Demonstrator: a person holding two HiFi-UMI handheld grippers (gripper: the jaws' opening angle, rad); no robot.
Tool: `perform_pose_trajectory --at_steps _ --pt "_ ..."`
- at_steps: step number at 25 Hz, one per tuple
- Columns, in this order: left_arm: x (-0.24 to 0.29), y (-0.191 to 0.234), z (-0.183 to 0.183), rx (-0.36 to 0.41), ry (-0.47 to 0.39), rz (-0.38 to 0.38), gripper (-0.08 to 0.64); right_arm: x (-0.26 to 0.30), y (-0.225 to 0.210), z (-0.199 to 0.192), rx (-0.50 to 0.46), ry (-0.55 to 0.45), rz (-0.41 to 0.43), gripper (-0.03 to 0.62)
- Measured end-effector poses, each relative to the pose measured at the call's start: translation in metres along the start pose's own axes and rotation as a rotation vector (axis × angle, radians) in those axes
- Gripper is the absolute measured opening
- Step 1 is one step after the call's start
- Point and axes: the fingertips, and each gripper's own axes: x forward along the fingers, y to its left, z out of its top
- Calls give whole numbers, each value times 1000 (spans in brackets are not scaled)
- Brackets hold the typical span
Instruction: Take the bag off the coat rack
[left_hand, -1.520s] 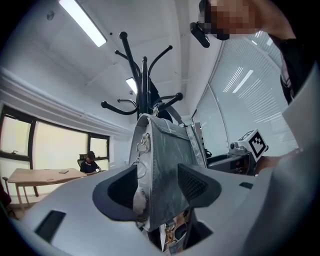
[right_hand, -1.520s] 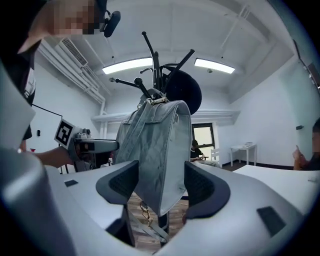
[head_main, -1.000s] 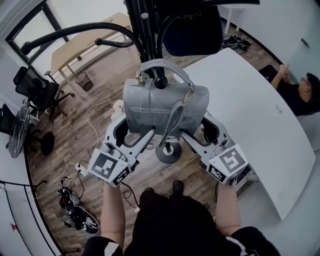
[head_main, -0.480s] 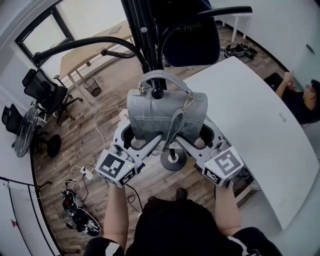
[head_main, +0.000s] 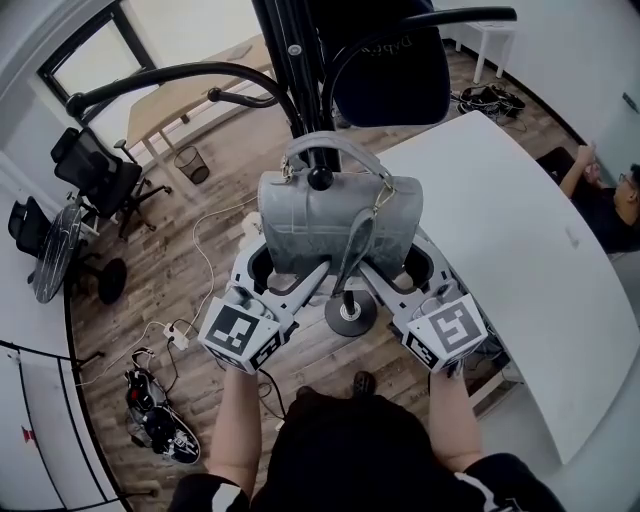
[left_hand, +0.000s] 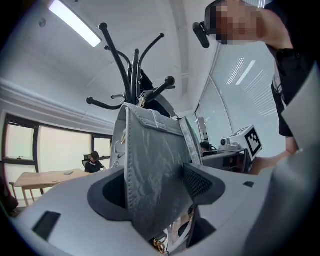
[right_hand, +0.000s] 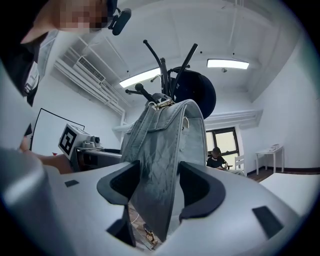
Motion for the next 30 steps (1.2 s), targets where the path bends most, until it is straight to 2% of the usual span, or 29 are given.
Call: perform_pose_trajectory --at_steps 16,30 --pt "-8 -3 3 62 6 60 304 -1 7 2 -80 25 -25 235" --pt "-27 -15 33 138 -61 107 293 -13 21 32 -159 -21 -10 224"
